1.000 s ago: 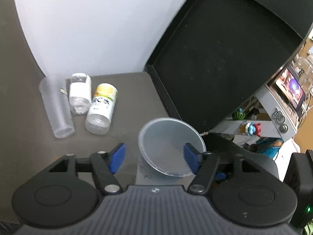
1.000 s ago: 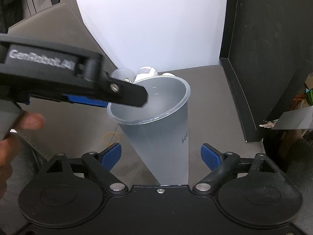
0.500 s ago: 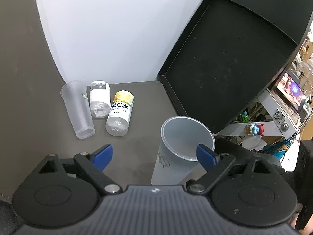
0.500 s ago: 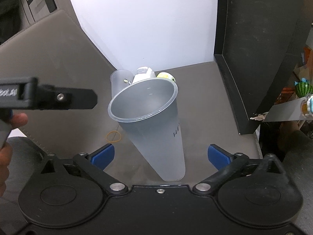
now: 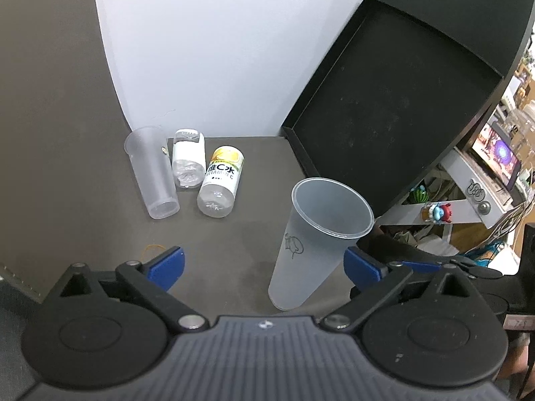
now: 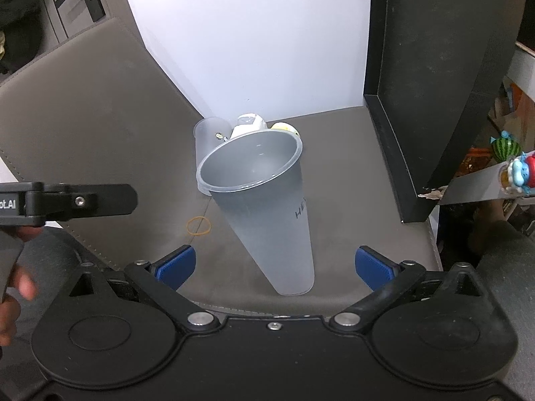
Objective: Flip cup upright
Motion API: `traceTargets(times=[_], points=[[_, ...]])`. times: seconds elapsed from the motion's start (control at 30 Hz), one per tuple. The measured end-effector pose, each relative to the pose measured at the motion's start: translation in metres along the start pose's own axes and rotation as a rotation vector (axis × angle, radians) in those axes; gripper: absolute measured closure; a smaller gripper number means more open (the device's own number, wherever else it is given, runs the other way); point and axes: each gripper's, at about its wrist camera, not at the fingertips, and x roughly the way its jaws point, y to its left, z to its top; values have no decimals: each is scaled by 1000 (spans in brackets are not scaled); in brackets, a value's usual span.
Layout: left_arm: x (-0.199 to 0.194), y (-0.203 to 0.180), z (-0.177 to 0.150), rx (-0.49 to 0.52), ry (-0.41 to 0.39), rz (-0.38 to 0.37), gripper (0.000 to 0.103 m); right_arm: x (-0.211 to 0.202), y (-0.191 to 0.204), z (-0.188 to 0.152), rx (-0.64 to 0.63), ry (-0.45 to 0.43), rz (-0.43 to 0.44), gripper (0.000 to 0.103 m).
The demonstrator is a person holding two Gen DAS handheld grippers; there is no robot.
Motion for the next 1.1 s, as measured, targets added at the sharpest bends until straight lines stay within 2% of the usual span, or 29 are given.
traceTargets(times=[0.43, 1.1], points=[[-13, 5, -23, 24, 17, 29, 2, -22, 7, -4, -39, -73, -11, 0], [-12, 11, -34, -5, 36, 21, 2, -22, 16, -11, -41, -10, -1, 0]])
